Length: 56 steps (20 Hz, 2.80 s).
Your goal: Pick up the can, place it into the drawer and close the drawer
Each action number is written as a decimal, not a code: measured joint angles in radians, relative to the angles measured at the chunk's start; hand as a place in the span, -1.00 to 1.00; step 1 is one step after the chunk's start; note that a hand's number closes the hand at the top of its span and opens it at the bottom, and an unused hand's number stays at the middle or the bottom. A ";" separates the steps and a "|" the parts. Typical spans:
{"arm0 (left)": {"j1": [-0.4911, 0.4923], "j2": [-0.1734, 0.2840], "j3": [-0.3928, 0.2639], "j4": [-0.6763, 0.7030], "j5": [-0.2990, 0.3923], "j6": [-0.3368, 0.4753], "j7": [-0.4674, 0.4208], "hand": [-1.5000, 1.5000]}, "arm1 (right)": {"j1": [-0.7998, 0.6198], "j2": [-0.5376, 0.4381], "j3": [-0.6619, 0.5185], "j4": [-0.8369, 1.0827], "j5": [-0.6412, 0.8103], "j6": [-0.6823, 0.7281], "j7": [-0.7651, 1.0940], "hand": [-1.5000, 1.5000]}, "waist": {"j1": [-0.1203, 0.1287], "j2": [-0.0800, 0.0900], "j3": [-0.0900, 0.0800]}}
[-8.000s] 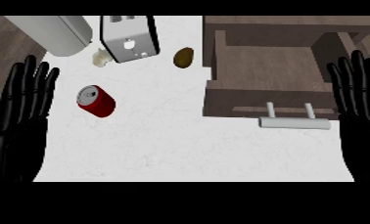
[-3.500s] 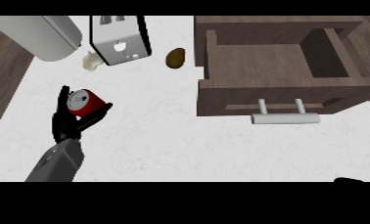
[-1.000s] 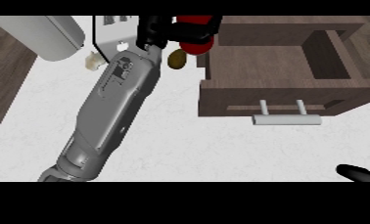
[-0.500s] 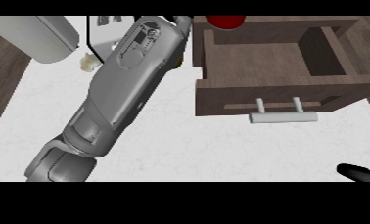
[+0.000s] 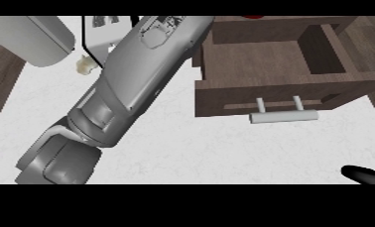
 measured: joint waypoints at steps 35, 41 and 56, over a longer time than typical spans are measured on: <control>-0.149 0.000 -0.097 0.250 0.268 0.207 -0.184 -1.00 | -0.227 -0.199 0.195 0.169 0.407 0.051 -0.122 -1.00 | -0.020 0.022 0.001; -0.168 0.000 -0.094 0.276 0.271 0.197 -0.202 -1.00 | -0.289 -0.211 0.304 0.326 0.609 0.004 -0.203 -1.00 | 0.009 0.016 0.000; -0.155 0.039 -0.070 0.275 0.243 0.149 -0.183 -1.00 | -0.528 -0.134 0.445 0.936 0.988 -0.247 -0.340 -1.00 | 0.068 0.003 -0.001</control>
